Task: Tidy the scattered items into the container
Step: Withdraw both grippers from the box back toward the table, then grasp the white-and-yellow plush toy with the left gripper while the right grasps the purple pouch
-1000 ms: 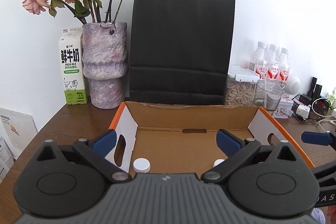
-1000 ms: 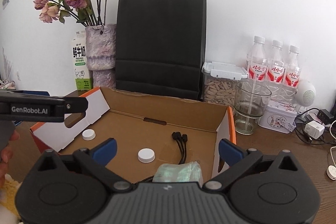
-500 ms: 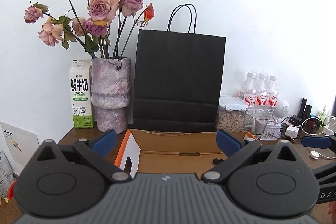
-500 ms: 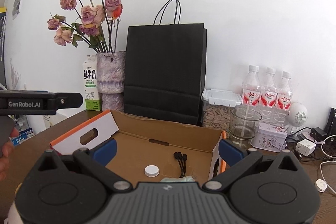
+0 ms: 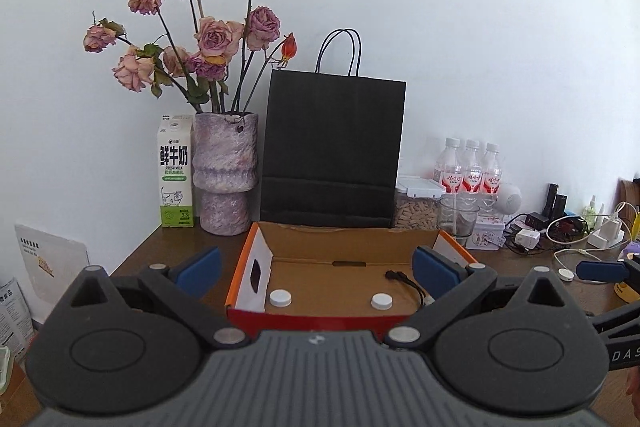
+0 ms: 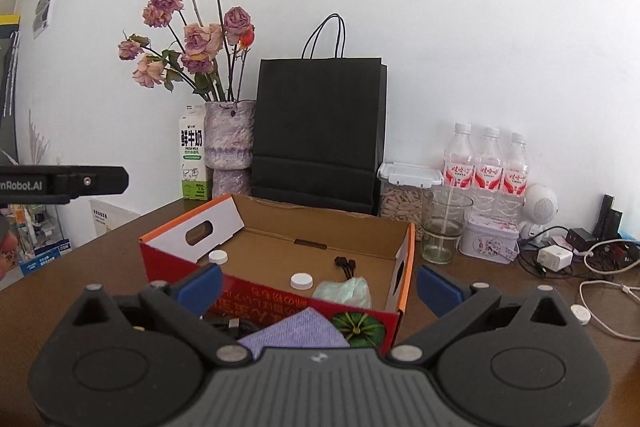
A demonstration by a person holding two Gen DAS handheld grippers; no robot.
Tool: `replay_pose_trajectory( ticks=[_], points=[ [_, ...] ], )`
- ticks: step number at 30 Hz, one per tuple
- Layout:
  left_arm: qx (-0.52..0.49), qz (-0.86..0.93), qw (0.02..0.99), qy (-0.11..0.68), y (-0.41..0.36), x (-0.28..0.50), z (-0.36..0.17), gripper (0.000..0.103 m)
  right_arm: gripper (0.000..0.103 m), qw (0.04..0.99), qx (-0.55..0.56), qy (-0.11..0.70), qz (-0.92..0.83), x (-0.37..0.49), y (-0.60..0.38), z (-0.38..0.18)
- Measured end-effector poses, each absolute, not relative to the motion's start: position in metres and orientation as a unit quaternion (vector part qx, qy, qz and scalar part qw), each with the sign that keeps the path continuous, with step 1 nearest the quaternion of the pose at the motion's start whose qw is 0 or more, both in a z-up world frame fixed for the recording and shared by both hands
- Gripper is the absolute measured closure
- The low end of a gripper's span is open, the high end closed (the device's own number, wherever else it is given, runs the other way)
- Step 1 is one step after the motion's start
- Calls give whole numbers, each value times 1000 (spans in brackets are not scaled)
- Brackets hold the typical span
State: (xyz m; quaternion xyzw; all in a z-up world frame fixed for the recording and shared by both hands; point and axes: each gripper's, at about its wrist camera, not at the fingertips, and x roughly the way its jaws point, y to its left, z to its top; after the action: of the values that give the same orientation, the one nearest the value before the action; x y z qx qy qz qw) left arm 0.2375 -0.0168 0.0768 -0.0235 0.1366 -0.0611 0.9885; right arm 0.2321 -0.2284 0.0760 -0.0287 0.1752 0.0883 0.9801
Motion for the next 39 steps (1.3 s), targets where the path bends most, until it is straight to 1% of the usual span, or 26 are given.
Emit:
replay_pose_trajectory(
  ticks=[7,11,16,21,26,29,30,32,34,35,36,37,39],
  points=[
    [-25,-46,983,177,12,197,54,0,0,974,-16,205,100,189,-230,56],
    [-25,-45,974,221,21,185,33,0,0,967,-12,232,105,179,-224,40],
    [-30,-51,964,258,20,173,11,0,0,959,-17,263,104,173,-215,22],
    [-30,-46,960,276,16,180,4,0,0,957,-22,273,97,169,-213,17],
    [-68,-29,953,292,16,210,0,0,0,956,-16,279,85,170,-219,14],
    [-64,-16,947,316,12,229,-8,0,0,956,-15,281,79,170,-224,13],
    [-61,-12,945,322,11,233,-11,3,0,956,-15,282,77,169,-226,12],
    [-64,-9,938,340,11,242,-20,11,0,956,-14,284,72,170,-229,11],
    [-89,-15,932,352,18,248,-28,25,0,956,-11,286,70,172,-232,10],
    [-104,-19,929,356,21,250,-31,28,0,955,-10,287,70,173,-232,9],
    [-112,-20,928,354,24,250,-31,36,0,955,-11,289,69,176,-233,7],
    [-111,-18,930,351,24,250,-31,46,0,954,-13,290,69,178,-233,6],
    [-121,-15,930,347,29,250,-29,50,0,954,-18,291,68,182,-233,5]
  ],
)
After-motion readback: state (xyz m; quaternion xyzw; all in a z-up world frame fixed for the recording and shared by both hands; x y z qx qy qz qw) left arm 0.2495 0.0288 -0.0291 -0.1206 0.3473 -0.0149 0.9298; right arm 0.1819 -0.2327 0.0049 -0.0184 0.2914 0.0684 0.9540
